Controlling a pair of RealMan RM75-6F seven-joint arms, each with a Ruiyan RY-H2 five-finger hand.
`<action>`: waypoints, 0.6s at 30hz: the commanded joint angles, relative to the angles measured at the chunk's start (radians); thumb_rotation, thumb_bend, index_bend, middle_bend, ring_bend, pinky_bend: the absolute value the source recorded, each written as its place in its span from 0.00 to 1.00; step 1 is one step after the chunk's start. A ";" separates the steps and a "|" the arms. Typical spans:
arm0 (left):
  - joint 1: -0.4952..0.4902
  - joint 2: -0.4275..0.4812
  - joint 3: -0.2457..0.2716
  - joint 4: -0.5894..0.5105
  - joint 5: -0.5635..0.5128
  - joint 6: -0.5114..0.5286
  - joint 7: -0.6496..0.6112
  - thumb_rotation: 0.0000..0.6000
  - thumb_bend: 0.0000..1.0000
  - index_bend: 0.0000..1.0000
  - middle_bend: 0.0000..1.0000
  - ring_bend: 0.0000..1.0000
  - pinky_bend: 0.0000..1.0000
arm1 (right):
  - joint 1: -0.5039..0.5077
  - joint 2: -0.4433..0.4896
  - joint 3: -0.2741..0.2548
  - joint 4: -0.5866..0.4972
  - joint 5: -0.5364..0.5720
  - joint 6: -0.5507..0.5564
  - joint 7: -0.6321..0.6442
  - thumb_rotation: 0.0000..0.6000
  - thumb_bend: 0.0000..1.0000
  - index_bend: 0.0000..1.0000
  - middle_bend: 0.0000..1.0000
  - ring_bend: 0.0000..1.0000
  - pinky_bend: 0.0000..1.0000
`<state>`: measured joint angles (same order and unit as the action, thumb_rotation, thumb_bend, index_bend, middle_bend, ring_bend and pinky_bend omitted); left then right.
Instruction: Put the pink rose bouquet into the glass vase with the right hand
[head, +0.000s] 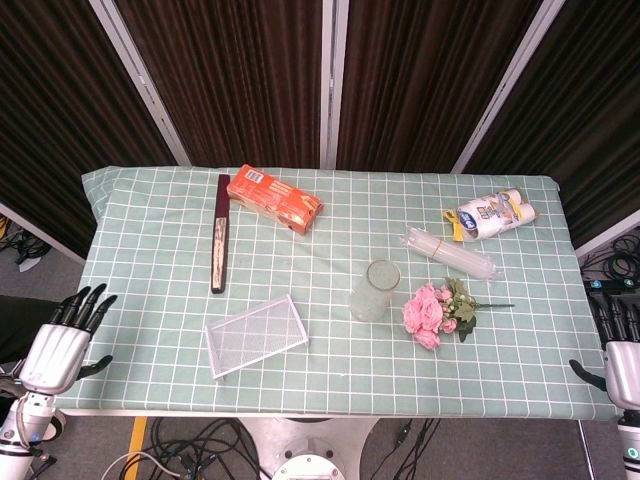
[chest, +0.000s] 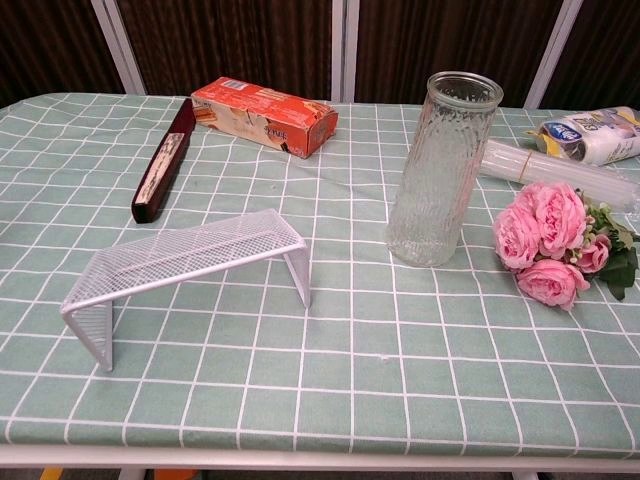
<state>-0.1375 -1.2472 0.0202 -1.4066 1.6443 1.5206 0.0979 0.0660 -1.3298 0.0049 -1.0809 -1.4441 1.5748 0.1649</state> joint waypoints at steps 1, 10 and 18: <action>0.005 -0.003 -0.004 0.007 -0.004 0.009 -0.006 1.00 0.00 0.11 0.00 0.02 0.16 | 0.002 -0.004 0.004 0.000 -0.004 -0.024 0.005 1.00 0.00 0.00 0.00 0.00 0.00; 0.003 0.009 -0.006 -0.009 -0.013 -0.003 0.003 1.00 0.00 0.11 0.00 0.02 0.15 | 0.030 0.036 0.008 -0.096 -0.036 -0.079 -0.025 1.00 0.00 0.00 0.00 0.00 0.00; 0.004 0.026 -0.003 -0.036 -0.027 -0.022 0.017 1.00 0.00 0.11 0.00 0.02 0.15 | 0.146 0.107 0.002 -0.291 -0.068 -0.270 -0.168 1.00 0.00 0.00 0.00 0.00 0.00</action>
<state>-0.1353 -1.2202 0.0167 -1.4456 1.6186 1.4982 0.1136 0.1643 -1.2535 0.0099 -1.3075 -1.4966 1.3729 0.0372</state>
